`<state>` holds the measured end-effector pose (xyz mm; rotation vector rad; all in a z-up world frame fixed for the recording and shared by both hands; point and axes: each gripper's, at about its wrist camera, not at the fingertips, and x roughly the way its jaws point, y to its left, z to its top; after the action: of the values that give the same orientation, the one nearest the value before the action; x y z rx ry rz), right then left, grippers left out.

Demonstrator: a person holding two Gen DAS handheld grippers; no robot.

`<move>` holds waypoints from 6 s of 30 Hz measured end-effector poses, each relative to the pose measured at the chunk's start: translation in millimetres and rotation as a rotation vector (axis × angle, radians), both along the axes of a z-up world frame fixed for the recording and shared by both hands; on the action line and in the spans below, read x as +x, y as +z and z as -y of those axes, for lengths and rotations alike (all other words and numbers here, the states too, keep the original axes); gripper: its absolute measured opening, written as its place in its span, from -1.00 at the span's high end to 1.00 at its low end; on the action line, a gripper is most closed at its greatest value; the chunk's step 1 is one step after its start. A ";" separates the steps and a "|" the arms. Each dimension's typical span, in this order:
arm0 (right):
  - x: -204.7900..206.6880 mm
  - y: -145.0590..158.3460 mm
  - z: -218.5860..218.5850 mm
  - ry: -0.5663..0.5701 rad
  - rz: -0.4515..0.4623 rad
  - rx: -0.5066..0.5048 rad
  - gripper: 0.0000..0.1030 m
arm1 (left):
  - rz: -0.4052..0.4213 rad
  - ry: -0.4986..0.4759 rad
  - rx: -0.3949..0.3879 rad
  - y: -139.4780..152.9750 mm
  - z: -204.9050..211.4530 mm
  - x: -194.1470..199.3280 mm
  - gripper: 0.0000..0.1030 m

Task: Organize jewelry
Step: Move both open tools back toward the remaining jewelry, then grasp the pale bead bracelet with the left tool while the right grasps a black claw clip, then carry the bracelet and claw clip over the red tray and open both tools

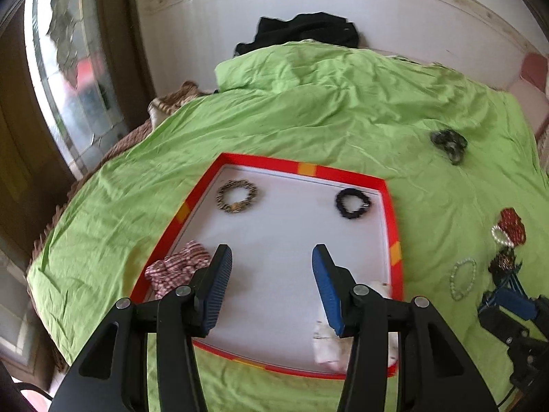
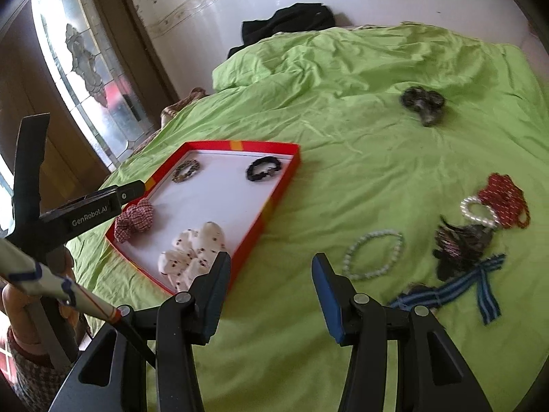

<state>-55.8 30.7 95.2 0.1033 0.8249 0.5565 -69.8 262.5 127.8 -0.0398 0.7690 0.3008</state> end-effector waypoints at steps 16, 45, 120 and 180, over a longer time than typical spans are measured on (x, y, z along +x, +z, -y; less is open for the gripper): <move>-23.8 17.2 169.1 -0.341 0.046 -0.025 -0.08 | -0.018 -0.181 -0.051 -1.4 99.4 -40.5 0.02; 51.8 -41.2 114.6 0.000 0.046 -0.213 -0.08 | -0.253 -0.479 -0.333 -102.3 163.2 88.5 0.43; 64.7 37.3 -111.2 0.200 -0.002 -0.062 0.82 | 0.125 -0.054 -0.285 -8.4 -72.6 53.9 0.90; 185.4 -32.6 -160.2 0.104 -0.294 -0.035 0.15 | 0.139 0.058 -0.543 -48.5 -131.8 83.1 0.38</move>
<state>129.6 190.9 62.6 0.1124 1.1302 0.6338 13.4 394.2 79.3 -0.5901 0.6937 0.1349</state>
